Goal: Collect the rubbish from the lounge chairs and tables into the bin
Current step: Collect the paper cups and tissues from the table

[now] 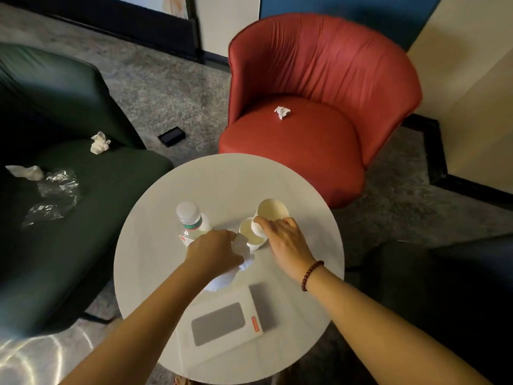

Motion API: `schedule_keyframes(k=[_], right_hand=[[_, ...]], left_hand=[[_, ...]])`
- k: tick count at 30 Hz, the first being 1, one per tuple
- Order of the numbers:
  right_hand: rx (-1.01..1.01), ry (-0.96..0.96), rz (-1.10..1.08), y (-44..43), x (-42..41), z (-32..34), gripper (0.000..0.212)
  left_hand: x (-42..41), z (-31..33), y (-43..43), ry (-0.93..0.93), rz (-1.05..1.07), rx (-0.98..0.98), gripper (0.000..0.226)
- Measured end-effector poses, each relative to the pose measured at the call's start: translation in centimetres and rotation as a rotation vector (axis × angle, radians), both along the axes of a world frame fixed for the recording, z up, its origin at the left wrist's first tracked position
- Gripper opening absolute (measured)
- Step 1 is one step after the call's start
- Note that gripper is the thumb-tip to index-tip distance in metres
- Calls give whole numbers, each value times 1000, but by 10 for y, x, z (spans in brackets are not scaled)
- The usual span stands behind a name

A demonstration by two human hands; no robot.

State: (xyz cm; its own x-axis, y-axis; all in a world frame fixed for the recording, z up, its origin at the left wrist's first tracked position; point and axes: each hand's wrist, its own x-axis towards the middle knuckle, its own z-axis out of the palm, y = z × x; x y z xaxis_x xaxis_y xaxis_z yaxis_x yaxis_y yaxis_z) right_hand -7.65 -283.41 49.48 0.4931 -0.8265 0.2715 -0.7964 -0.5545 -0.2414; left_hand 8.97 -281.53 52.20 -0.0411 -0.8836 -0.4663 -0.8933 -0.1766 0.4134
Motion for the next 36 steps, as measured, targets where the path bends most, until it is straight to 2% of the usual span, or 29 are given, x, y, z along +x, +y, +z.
schedule_keyframes(k=[3,9,12,13,15,17,19,21,24,29,36], right_hand=[[75,-8,151,-10,-2,-21,52],[277,69,226,-26,-8,-62,40],[232,176,292,-27,-12,-69,38],[174,184,291,-28,-12,-70,42],[122,106,216,-32,-9,-72,62],[211,78,160,-40,-3,-75,80],[320,128,142,-48,3,-83,83],[361,145,136,-48,7,-88,76],[385,69,100,-40,6,-89,67],[272,-48,-11,-24,-22,-60,71],[108,-124,-360,-4,-101,32,73]], left_hand=[[-8,-13,4,-36,120,32,38],[-14,-31,27,-8,351,16,44],[-15,-35,43,-28,399,25,47],[-15,-37,47,-24,404,26,46],[-14,-39,53,-9,420,13,42],[-12,-41,58,-10,431,-21,39],[-12,-42,61,-18,438,-54,38],[-13,-43,63,-13,443,-78,39],[-13,-44,62,-6,422,-115,40],[-25,-27,46,33,317,-230,40],[-77,45,-2,114,-94,-472,37]])
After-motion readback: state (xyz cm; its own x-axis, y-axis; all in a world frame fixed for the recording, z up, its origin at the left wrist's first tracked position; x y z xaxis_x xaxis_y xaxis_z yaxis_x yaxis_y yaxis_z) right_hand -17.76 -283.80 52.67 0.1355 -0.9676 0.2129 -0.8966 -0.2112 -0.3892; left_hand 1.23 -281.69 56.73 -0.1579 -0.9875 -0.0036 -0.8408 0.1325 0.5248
